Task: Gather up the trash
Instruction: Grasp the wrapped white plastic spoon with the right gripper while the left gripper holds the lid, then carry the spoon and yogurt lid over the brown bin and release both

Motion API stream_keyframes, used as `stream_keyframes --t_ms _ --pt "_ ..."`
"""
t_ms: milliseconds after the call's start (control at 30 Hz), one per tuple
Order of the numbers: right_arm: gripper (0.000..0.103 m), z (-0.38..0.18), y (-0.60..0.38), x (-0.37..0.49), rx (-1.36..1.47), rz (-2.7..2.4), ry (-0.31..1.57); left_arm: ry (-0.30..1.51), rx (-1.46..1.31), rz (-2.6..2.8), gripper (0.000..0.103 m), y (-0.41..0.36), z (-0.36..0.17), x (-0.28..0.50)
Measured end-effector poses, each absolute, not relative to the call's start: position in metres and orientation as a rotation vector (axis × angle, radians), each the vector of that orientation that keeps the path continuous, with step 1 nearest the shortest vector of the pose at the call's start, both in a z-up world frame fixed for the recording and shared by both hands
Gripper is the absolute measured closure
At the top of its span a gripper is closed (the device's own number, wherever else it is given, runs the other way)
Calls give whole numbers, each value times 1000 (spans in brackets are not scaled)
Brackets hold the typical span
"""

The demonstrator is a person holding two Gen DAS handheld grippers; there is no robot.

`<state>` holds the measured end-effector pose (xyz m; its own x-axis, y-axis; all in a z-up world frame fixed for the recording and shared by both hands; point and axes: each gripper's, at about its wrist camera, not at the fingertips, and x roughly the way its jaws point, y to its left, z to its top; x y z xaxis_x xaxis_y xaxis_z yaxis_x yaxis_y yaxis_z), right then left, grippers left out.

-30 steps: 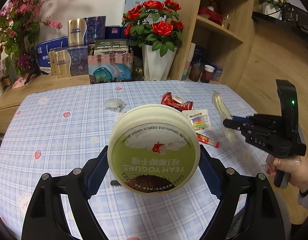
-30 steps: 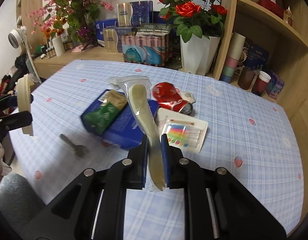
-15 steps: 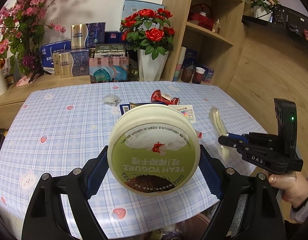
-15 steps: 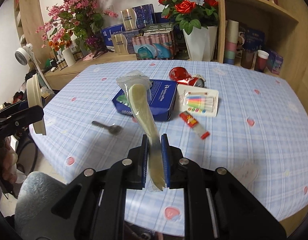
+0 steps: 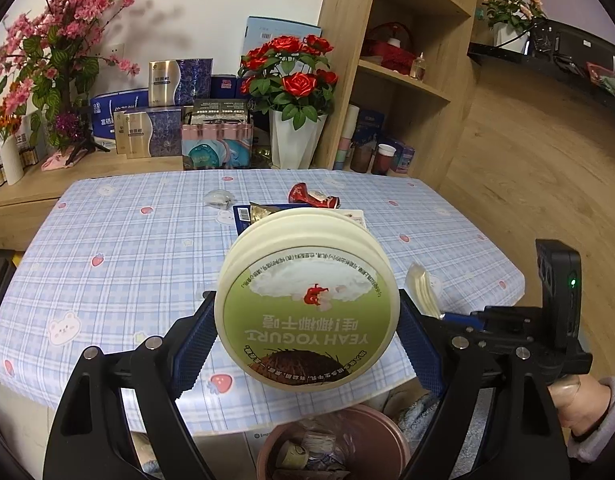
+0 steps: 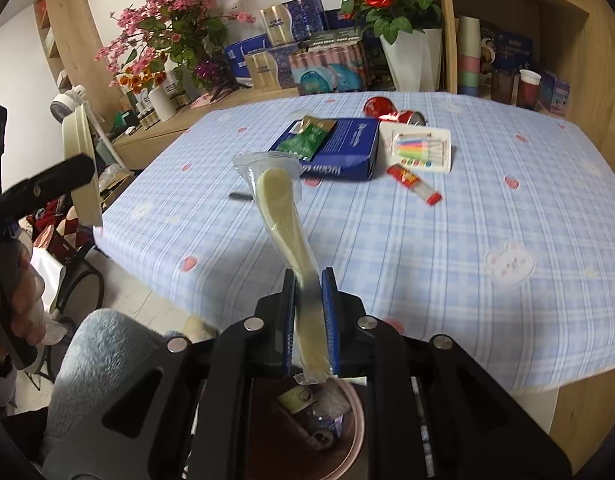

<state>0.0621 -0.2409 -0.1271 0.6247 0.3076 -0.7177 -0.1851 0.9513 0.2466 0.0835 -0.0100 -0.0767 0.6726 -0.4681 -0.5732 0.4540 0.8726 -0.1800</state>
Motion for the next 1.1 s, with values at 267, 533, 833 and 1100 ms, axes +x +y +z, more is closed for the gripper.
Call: stream_keyframes --t_ms 267,533,833,1100 --pt "86 -136 -227 35 147 326 894 644 -28 -514 21 -6 -75 56" --pt "86 -149 -218 16 154 349 948 640 -41 -513 20 -1 -76 36" --pt "44 -141 -211 11 147 356 926 638 -42 -513 20 2 -79 26" --pt "7 -109 -224 9 51 244 784 631 -5 -515 20 -2 -82 15"
